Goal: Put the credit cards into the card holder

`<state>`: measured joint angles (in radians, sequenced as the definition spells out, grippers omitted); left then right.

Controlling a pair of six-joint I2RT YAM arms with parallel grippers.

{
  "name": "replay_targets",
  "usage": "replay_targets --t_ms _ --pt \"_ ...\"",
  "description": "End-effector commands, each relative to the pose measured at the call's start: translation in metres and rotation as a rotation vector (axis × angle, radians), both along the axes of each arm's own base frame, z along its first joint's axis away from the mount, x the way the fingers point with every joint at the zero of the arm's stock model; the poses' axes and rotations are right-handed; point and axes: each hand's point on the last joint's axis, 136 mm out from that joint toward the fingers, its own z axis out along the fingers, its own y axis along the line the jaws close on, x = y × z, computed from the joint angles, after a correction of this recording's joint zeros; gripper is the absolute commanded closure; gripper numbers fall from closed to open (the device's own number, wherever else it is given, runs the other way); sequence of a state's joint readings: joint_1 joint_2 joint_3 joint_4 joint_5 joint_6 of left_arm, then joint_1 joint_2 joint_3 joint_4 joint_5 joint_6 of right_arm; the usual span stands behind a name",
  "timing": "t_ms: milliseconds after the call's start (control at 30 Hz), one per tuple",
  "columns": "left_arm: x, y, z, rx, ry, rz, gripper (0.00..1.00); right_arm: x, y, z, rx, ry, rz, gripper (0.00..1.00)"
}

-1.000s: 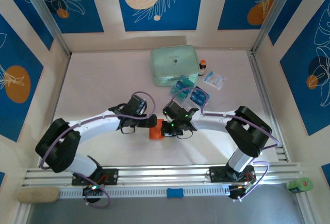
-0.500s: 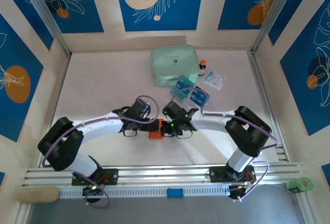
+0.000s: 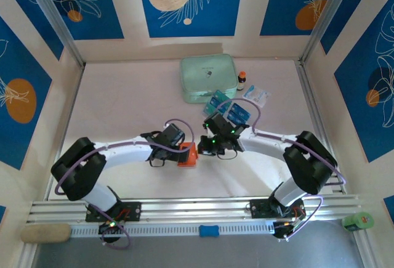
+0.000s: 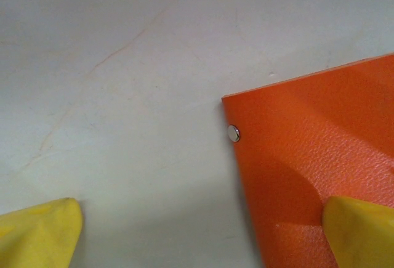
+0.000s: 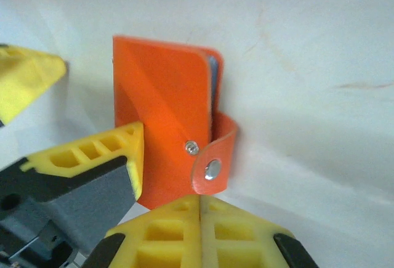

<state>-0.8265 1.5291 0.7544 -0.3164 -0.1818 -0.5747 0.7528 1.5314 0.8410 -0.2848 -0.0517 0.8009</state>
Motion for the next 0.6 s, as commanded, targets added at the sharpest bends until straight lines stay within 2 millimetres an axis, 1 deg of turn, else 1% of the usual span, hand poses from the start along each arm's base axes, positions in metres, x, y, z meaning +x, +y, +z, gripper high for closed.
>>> replay_targets --t_ms 0,100,167,400,567 --pt "-0.014 0.022 -0.018 0.124 0.055 0.006 0.00 0.003 -0.010 0.005 -0.037 0.003 0.015 0.88" --pt "-0.015 0.021 -0.019 0.126 0.055 0.004 0.00 0.005 -0.009 0.006 -0.051 0.003 0.035 0.79" --pt "-0.015 0.022 -0.019 0.126 0.054 0.005 0.00 0.007 -0.006 0.006 -0.052 0.006 0.047 0.76" --pt "-0.016 0.021 -0.021 0.122 0.055 0.010 0.00 0.010 0.006 -0.001 -0.063 0.027 0.077 0.71" --pt "-0.018 0.021 -0.023 0.124 0.058 0.009 0.00 0.011 0.014 -0.009 -0.078 0.044 0.094 0.71"
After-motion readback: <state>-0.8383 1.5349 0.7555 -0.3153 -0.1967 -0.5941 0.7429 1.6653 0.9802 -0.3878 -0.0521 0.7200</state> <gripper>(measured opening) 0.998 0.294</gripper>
